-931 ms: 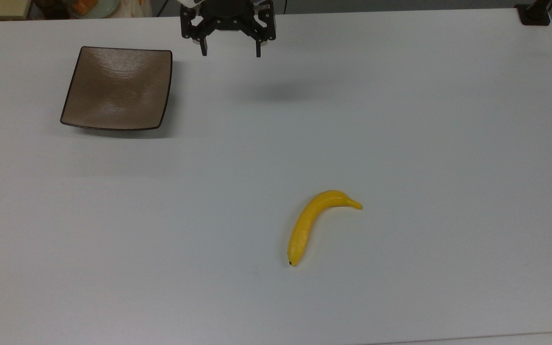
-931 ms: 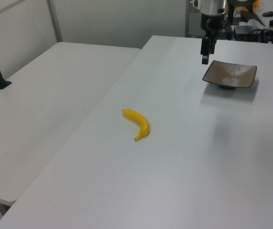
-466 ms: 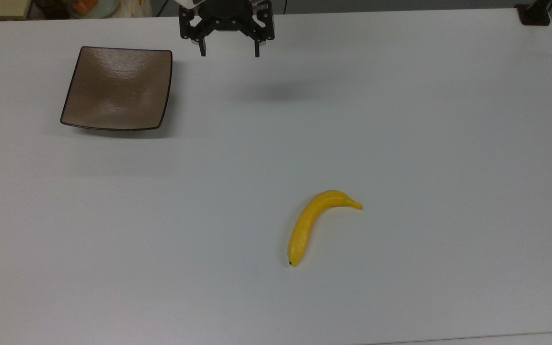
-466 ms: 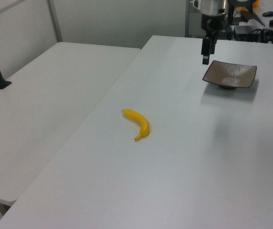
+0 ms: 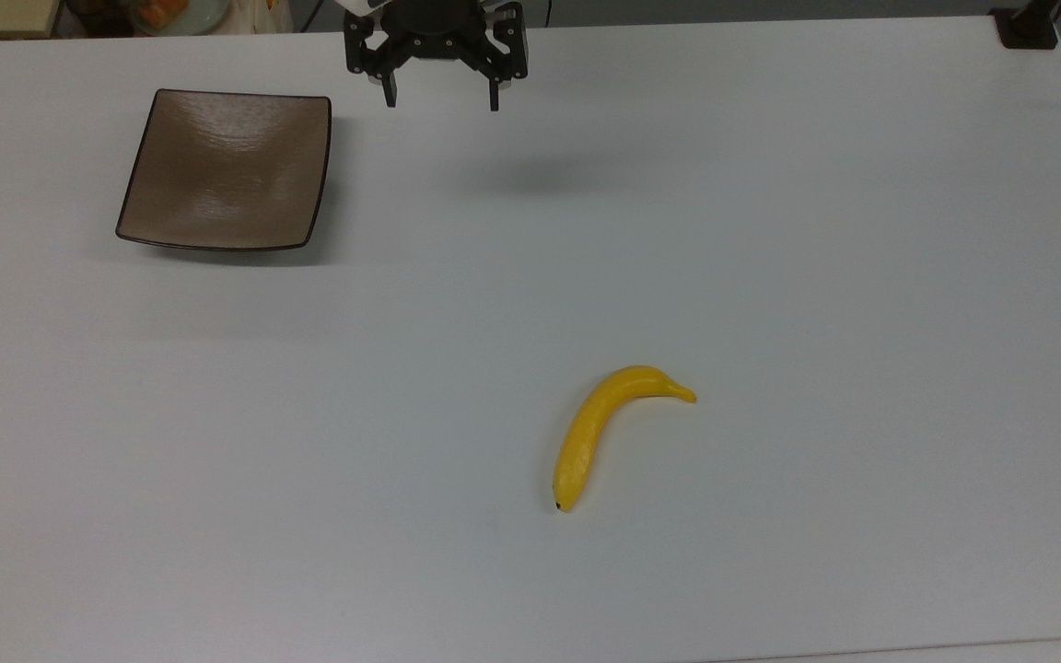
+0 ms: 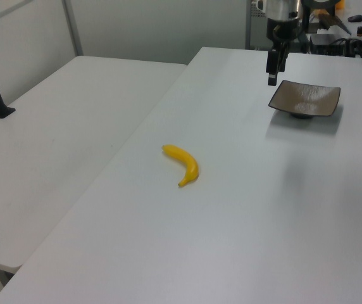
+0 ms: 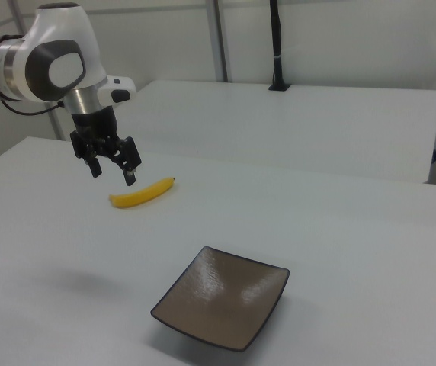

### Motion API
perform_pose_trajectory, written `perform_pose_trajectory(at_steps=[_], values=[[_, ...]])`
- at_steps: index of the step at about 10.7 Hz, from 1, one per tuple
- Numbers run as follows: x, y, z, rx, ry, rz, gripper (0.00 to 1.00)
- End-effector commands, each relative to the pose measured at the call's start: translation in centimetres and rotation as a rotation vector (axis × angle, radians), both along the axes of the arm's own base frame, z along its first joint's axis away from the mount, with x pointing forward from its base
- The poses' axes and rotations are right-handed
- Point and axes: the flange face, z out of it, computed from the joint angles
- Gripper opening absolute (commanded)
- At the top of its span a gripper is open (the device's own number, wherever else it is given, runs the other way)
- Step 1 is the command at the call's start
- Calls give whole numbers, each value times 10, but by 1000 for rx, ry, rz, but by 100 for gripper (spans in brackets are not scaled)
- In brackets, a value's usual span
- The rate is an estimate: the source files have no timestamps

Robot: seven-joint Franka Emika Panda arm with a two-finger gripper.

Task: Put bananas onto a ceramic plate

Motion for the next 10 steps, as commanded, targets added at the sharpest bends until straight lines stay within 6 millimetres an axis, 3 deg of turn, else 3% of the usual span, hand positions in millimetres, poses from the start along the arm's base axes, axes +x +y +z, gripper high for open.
perform_pose_trajectory(at_steps=[1,3,5,7,10], values=[[-5,8,-2,29,-1,-26,100],[-2,14,-7,30,-1,-70,100],[14,33,-12,45,-37,-123,100],[35,60,-26,76,-107,-227,100],[83,91,-43,154,-233,-424,100]])
